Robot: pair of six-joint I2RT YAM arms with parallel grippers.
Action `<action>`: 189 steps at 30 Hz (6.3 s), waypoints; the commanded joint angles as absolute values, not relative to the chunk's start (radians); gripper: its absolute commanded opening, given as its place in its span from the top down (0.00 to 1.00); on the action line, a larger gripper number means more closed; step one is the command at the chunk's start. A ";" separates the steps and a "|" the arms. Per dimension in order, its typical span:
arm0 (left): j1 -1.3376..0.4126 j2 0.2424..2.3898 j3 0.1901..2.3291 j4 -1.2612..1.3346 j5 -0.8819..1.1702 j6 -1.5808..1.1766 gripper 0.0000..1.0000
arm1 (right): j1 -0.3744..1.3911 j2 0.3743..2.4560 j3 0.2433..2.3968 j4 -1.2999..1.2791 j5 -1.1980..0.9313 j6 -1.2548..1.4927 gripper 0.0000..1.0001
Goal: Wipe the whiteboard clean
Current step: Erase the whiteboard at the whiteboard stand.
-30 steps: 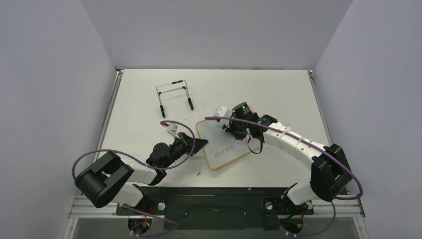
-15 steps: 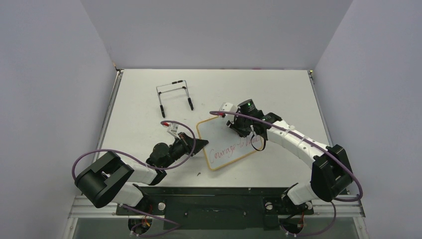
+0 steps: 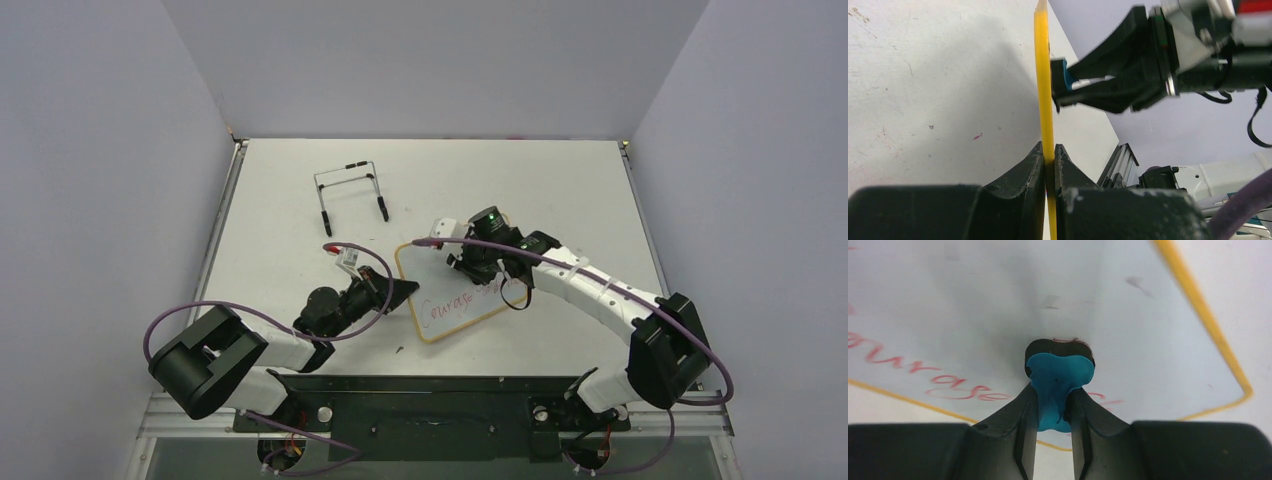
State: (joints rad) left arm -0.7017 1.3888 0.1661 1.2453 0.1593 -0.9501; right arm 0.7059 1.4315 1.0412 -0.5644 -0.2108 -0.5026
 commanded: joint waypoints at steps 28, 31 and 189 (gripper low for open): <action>-0.754 1.394 0.262 1.348 0.220 -0.925 1.00 | 0.646 1.372 1.052 -0.437 -0.176 -0.345 1.00; -0.760 1.396 0.264 1.348 0.220 -0.925 1.00 | 0.705 1.373 1.066 -0.491 -0.285 -0.409 1.00; -0.718 1.135 0.159 1.147 0.077 -0.901 1.00 | 0.726 1.489 1.072 -0.583 -0.260 -0.452 1.00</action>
